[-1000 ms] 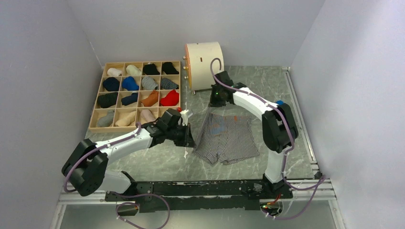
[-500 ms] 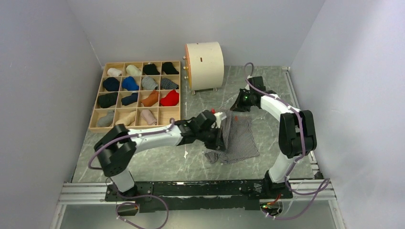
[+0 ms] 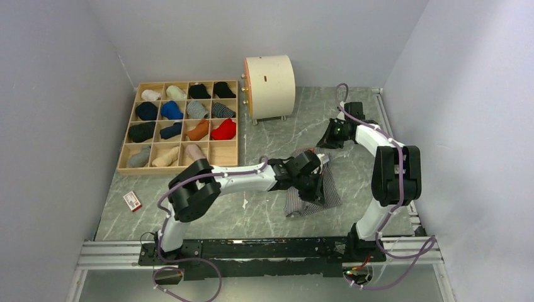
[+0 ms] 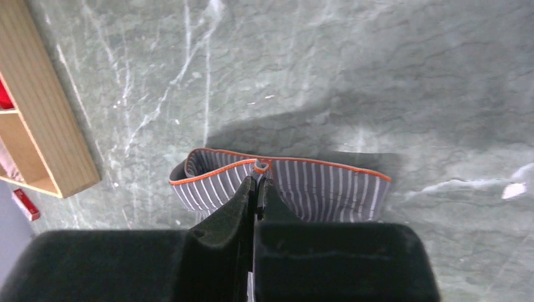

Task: Roll the underwear
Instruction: Fold the underwear at the center of the board.

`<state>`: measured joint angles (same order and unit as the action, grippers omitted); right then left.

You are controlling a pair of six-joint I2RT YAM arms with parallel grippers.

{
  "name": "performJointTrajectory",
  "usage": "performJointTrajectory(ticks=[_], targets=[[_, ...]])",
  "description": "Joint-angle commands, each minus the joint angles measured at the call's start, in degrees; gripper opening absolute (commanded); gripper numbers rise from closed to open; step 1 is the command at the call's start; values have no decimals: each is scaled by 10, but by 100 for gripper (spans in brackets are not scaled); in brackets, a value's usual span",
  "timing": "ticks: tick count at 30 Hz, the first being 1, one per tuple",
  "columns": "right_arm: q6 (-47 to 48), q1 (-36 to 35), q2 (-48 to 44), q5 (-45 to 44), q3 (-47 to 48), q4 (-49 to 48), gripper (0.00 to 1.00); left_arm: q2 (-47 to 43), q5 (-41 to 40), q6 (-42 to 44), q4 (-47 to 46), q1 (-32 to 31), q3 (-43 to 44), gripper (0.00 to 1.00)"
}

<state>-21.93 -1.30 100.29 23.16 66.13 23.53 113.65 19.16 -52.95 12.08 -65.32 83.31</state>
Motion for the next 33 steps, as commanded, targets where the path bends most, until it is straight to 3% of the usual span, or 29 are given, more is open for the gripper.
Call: performJointTrajectory(ticks=[1,7,33], targets=[[22,10,13,-34,2,-14,0,36,20,-8,12,-7,57,5],[31,30,35,-54,15,-2,0,87,34,-1,24,-9,123,5],[47,35,73,-97,38,14,5,180,26,-27,-47,-10,198,5]])
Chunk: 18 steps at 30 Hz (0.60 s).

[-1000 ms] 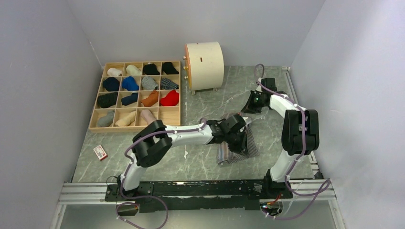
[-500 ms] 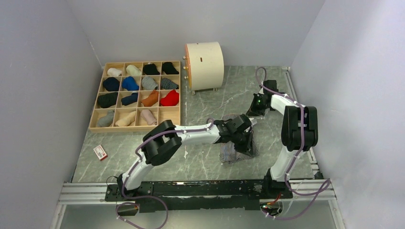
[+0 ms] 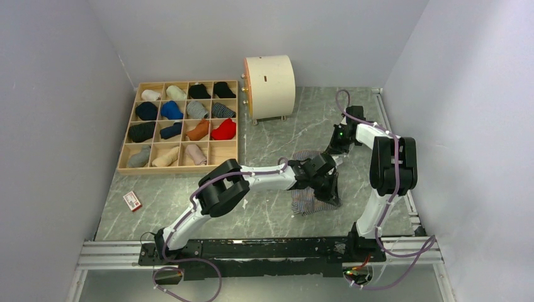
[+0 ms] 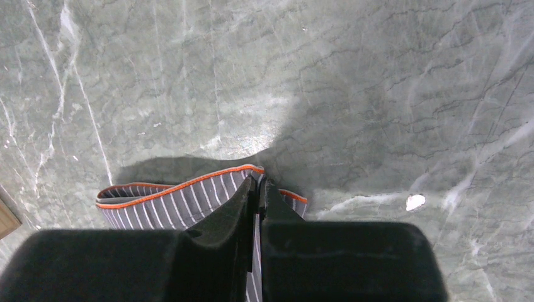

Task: Roll the underwear
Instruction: Fold the underwear at the center of the board.

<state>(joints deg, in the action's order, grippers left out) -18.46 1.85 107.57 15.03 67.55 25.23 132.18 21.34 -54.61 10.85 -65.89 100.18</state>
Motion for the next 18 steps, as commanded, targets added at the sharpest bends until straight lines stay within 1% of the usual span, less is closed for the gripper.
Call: performJointTrajectory(ticks=[1,5,7,9,10,13,14,15,17,18], targets=[[13,4,0,-15,25,-3,5,-8,0,-10,-34,-4,30,5],[12,4,5,-13,33,1,6,8,5,-9,-17,3,47,5],[11,4,6,-18,36,6,7,16,4,-10,-24,3,47,5],[12,4,4,-22,36,6,10,23,2,-13,-28,4,45,5],[12,4,2,-24,36,6,13,25,0,-12,-30,4,42,7],[12,4,-4,-25,33,8,23,26,-1,-11,-32,7,24,21],[11,4,-6,-23,34,11,27,24,1,-11,-36,8,17,28],[10,4,-11,-24,36,17,36,21,1,-9,-41,9,12,40],[7,4,-29,-27,34,17,46,12,-1,-4,-45,10,8,43],[6,4,-38,-30,35,18,50,5,-1,0,-49,10,7,48]])
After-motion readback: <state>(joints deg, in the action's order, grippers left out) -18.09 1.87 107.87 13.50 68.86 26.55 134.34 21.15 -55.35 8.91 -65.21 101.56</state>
